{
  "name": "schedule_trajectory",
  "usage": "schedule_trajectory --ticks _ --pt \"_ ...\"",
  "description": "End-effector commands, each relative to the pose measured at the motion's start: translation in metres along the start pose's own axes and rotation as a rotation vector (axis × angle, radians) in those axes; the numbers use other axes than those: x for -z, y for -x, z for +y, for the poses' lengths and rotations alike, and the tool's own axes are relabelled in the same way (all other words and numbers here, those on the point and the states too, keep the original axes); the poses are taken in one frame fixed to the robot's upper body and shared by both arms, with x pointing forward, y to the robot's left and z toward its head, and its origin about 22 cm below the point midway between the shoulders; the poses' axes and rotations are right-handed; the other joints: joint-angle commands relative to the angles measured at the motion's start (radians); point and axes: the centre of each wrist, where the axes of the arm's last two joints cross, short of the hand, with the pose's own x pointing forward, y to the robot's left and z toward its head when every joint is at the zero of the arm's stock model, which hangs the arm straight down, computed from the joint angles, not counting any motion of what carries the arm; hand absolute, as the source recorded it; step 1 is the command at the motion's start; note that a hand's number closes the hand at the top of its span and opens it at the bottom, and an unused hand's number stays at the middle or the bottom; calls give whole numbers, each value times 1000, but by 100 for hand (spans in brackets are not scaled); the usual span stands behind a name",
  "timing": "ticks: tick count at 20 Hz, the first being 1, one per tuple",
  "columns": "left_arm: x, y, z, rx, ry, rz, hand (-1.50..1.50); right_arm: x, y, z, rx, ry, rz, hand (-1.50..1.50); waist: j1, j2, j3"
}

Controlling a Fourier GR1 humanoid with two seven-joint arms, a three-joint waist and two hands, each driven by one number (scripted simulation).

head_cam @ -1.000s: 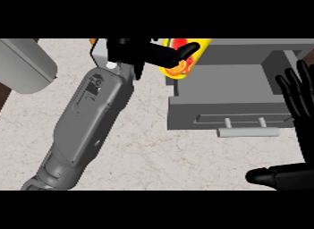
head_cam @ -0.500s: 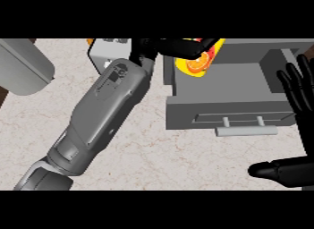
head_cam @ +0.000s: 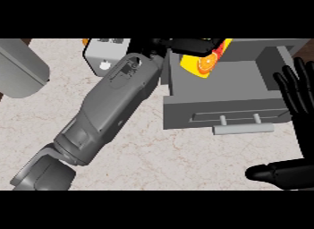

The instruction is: Pick up the cup, place it into the drawer and close the drawer

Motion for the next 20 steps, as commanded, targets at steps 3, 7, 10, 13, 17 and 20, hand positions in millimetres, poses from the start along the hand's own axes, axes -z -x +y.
schedule_trajectory --ticks 3,7,10,13,17,20 --pt "-7 21 -2 93 15 20 150 -4 6 16 17 -55 8 -150 -31 6 1" --pt "-8 21 -6 102 18 43 150 14 -12 11 19 -60 -17 -150 -53 11 0" --pt "-9 31 -2 206 31 52 150 8 7 13 2 -64 -15 -150 -52 15 1" --pt "-7 26 -7 252 39 62 -150 10 3 12 35 -69 -22 -150 -60 15 1" --pt "-14 34 -8 232 35 58 -150 13 -14 10 48 -82 -56 -150 -64 16 1" --pt "-12 34 -4 155 29 44 -150 9 -5 3 47 -75 -33 -150 -54 17 0"
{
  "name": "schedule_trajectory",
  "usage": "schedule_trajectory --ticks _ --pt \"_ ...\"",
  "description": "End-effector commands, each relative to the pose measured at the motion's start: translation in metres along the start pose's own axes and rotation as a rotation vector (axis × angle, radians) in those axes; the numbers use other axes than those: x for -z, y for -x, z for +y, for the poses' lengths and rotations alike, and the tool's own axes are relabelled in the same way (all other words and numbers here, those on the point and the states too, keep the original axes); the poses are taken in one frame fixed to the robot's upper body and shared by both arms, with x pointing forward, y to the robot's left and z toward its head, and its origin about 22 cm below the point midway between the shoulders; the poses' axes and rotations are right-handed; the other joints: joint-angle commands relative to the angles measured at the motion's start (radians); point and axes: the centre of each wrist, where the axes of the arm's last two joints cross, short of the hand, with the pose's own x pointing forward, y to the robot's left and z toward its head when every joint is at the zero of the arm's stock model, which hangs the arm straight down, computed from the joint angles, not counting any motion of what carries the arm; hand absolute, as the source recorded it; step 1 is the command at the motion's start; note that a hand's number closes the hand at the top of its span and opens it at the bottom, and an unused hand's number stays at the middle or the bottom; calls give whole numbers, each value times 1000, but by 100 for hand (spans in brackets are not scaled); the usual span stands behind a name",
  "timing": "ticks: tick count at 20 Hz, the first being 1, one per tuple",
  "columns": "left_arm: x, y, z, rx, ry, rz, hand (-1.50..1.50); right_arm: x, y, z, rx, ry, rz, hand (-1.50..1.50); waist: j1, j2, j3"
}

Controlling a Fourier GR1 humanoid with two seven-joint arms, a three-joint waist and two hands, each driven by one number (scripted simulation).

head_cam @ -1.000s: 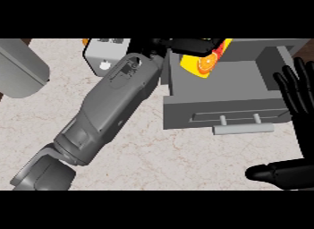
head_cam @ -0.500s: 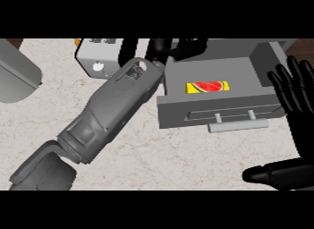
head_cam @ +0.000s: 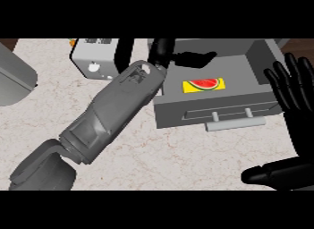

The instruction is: Pick up the cup, place it into the drawer and close the drawer

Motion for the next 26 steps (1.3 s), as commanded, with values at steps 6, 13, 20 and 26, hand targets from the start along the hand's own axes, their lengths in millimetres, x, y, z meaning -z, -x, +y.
schedule_trajectory --ticks 6,13,20,26 --pt "-4 -26 -16 -211 27 -98 -150 -1 -10 -16 49 2 9 -150 40 -17 -1" --pt "7 -36 -6 -351 13 -114 -150 2 -13 -25 84 -29 7 150 89 -22 -1" --pt "-8 -22 38 -400 -104 -108 -150 -21 -23 -31 -172 -169 56 150 137 -38 -2" --pt "-42 7 100 -431 -185 -69 -150 -22 -18 -25 -280 -202 135 150 149 -37 -2"
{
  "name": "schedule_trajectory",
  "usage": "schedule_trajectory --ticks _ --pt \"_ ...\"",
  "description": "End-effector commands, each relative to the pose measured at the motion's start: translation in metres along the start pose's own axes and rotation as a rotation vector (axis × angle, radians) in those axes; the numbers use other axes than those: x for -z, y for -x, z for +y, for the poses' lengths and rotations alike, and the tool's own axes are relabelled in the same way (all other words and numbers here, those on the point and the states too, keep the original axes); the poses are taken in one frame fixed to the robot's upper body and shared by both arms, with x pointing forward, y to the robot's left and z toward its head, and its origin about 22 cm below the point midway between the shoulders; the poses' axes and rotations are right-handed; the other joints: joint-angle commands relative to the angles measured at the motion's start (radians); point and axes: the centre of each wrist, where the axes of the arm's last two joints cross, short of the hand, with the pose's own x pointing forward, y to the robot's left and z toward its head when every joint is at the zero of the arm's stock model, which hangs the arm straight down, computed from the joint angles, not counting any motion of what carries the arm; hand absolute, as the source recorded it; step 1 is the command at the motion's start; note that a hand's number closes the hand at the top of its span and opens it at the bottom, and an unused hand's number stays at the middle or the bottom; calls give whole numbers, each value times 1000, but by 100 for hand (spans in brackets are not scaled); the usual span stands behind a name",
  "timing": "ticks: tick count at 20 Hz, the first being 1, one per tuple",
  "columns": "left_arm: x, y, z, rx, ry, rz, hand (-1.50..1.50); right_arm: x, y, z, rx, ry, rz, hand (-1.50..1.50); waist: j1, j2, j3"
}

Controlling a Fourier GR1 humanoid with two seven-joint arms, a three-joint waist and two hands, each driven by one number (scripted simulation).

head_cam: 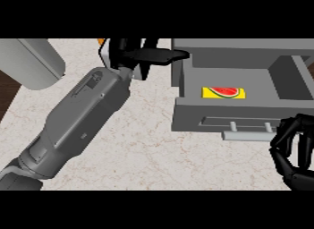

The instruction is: Pick up the cup, place it into the drawer and close the drawer

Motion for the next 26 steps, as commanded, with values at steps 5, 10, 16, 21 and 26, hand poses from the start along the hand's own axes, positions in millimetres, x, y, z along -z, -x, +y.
schedule_trajectory --ticks 5,10,16,21,26 --pt "-54 -18 70 -9 -66 14 -150 -3 19 12 -127 -45 107 150 5 2 1" --pt "-93 -24 122 -29 -90 37 -150 12 36 27 -202 -58 134 150 -1 8 1" --pt "-124 -28 149 -39 -74 44 -150 19 40 21 -531 -241 151 150 14 6 0" --pt "-153 -19 187 -12 -106 29 -150 24 75 41 -664 -275 178 150 -10 11 0" --pt "-174 -19 189 -32 -107 50 -150 42 115 59 -682 -269 177 -150 -16 11 1"
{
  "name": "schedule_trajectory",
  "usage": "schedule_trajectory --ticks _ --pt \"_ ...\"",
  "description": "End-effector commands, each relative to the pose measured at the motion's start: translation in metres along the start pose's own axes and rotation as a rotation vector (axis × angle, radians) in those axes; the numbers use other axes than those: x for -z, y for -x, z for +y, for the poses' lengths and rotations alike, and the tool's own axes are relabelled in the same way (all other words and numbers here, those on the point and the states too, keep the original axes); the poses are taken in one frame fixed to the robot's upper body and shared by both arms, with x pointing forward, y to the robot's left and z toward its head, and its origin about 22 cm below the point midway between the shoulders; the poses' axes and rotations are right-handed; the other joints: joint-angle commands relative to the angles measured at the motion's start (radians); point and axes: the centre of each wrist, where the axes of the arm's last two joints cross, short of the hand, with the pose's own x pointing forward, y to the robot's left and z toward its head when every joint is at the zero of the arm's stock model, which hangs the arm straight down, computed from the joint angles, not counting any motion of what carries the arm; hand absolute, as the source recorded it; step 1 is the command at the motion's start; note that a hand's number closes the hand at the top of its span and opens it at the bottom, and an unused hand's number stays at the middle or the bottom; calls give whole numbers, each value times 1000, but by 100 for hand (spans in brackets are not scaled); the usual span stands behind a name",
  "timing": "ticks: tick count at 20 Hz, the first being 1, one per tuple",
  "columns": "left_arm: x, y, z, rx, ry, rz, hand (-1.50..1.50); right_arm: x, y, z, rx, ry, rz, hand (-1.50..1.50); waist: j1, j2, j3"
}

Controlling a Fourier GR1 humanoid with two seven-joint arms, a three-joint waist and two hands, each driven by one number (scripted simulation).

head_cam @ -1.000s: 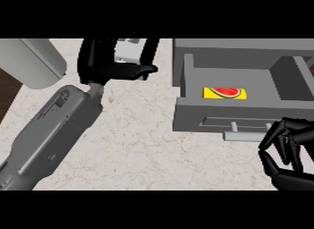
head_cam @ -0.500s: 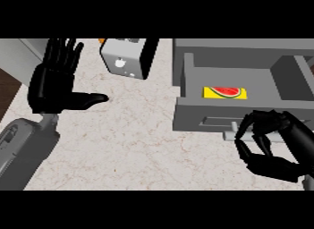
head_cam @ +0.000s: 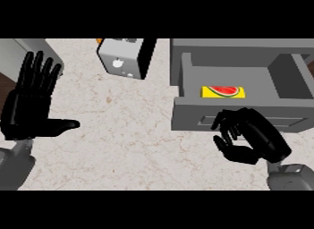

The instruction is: Pick up the cup, place it into the drawer and close the drawer

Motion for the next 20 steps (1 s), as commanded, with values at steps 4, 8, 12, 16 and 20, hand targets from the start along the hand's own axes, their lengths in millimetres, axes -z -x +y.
schedule_trajectory --ticks 4,8,12,16,20 --pt "-29 7 41 -6 -6 -10 -150 27 45 34 -102 -75 81 -150 5 5 0" --pt "-31 7 43 11 -13 -12 -150 47 62 32 -124 -123 98 -150 -5 3 0" --pt "-36 12 57 -21 -7 -17 -150 65 81 47 -110 -132 125 -150 -1 6 0" --pt "-17 -23 68 -21 -6 -25 -150 80 90 57 -70 -123 132 -150 0 5 1" --pt "-45 8 71 -19 8 -11 -150 108 94 31 -26 -123 135 -150 9 8 0"
